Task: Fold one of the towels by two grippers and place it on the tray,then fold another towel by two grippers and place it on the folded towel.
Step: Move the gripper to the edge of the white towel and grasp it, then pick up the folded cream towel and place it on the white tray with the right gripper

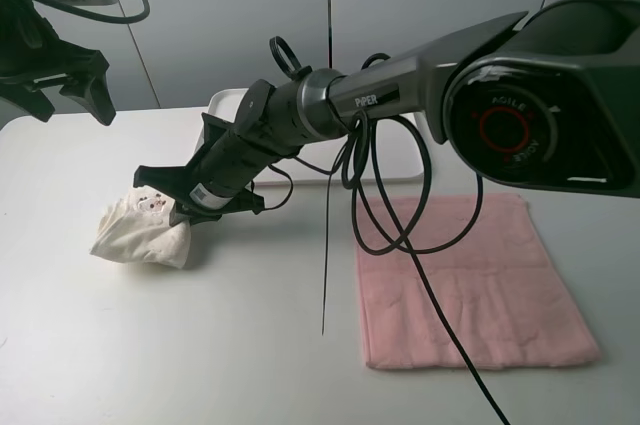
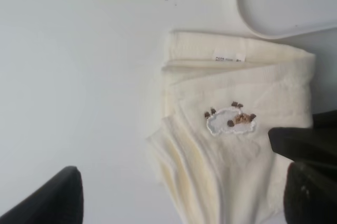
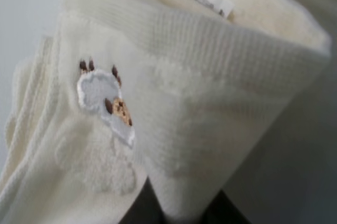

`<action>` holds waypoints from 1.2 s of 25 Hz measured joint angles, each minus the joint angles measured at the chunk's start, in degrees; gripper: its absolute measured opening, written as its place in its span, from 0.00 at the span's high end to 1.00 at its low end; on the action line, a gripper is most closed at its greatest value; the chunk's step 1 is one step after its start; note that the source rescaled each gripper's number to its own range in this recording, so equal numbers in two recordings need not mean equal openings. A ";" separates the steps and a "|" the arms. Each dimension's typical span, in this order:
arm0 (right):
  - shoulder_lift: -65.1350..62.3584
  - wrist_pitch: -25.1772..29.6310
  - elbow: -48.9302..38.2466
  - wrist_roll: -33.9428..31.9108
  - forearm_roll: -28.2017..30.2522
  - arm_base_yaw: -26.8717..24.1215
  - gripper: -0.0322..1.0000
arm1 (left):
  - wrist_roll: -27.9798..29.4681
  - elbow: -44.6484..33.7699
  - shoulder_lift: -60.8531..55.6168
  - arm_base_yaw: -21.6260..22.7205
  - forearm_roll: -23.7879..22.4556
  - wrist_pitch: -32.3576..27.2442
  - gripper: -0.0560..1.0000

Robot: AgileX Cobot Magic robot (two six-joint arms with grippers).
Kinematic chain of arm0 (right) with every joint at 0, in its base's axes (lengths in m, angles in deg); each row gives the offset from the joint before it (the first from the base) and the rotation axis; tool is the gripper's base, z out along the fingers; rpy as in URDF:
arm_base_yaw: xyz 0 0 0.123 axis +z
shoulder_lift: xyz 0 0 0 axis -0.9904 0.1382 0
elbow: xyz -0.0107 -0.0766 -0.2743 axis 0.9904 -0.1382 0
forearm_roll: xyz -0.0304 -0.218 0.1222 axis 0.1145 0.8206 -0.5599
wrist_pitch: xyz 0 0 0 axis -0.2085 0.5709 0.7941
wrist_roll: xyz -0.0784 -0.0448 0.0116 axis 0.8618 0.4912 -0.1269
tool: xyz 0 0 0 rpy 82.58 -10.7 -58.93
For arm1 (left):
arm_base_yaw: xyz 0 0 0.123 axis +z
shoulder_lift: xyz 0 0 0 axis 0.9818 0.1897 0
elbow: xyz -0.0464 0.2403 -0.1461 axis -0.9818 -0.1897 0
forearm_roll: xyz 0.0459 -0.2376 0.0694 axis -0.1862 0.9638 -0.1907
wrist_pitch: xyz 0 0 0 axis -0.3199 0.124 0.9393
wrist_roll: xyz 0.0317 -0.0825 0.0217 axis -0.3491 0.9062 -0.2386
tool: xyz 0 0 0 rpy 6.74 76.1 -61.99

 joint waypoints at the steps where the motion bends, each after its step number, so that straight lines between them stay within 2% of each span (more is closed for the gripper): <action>1: 0.00 0.00 0.00 0.56 0.00 0.00 0.89 | 0.00 0.00 0.00 0.00 0.11 0.00 0.02; 6: 0.00 3.28 0.04 2.88 0.95 0.00 0.89 | 0.00 0.00 0.00 0.00 0.11 0.00 0.02; 12: 0.00 11.22 0.15 6.93 0.87 -1.56 0.89 | 0.00 0.00 0.00 0.00 0.31 0.00 0.02; 17: -1.40 17.89 0.25 10.96 -1.63 -3.98 0.89 | 0.00 0.00 0.00 0.00 0.68 0.00 0.02; 24: -5.31 21.71 4.12 11.64 -1.53 -8.45 0.89 | -0.34 0.00 0.00 0.00 1.88 -0.24 0.02; 30: -5.46 22.07 7.42 11.64 -0.50 -8.72 0.89 | -0.34 0.00 0.00 0.00 2.49 -1.22 0.02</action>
